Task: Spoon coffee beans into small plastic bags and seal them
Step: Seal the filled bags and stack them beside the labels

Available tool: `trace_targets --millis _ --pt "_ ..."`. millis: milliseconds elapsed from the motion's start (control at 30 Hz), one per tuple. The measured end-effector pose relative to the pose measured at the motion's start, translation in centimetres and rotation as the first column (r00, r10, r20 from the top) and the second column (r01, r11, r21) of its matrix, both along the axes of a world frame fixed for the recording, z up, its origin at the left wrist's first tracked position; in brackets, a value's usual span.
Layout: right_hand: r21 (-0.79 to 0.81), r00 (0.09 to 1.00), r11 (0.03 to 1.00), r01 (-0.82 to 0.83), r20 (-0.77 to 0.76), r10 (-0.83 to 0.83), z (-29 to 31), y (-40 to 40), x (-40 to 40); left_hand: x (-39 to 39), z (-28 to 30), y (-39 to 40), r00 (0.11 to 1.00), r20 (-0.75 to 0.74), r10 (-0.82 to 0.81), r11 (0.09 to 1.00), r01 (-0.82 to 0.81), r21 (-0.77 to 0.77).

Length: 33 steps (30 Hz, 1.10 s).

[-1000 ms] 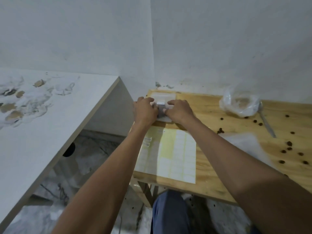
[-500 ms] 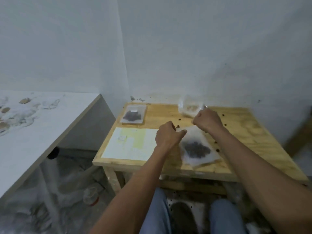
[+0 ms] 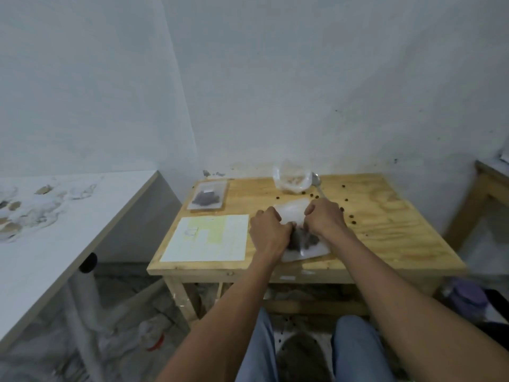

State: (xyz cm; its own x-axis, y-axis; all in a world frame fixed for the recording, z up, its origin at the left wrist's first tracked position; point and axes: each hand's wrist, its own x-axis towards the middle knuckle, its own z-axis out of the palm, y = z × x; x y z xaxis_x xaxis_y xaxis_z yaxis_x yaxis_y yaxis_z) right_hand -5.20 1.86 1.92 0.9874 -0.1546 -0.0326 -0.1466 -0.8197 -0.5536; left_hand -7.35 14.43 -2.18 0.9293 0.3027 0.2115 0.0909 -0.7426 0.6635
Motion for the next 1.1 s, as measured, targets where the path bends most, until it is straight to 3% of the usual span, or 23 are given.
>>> trace_targets --millis 167,300,400,467,567,667,1100 --pt "0.238 0.996 0.971 -0.012 0.087 -0.009 1.9 0.7 0.3 1.1 1.6 0.6 0.995 0.093 -0.030 0.968 0.052 -0.244" --pt "0.490 0.986 0.864 -0.111 0.165 0.033 3.6 2.7 0.7 2.0 4.0 3.5 0.974 0.225 0.010 0.946 0.064 -0.319" --pt "0.562 0.973 0.808 -0.175 0.226 0.054 4.0 5.0 1.9 2.1 5.2 7.6 0.968 0.248 0.049 0.908 0.060 -0.414" --pt "0.566 0.964 0.801 -0.196 0.262 0.051 3.9 6.5 2.5 2.2 4.9 11.4 0.976 0.187 0.109 0.926 -0.031 -0.377" --pt "0.584 0.958 0.782 -0.216 0.283 0.053 3.6 8.6 3.1 2.2 3.4 17.5 0.974 0.003 0.227 0.962 -0.224 -0.157" --pt "0.581 0.960 0.780 -0.231 0.268 0.085 3.2 10.3 3.4 1.6 1.7 21.1 0.941 -0.172 0.290 0.954 -0.298 -0.022" --pt "0.556 0.956 0.783 -0.277 0.240 0.168 1.4 13.0 4.2 3.5 -1.3 22.9 0.912 -0.241 0.332 0.934 -0.353 -0.049"
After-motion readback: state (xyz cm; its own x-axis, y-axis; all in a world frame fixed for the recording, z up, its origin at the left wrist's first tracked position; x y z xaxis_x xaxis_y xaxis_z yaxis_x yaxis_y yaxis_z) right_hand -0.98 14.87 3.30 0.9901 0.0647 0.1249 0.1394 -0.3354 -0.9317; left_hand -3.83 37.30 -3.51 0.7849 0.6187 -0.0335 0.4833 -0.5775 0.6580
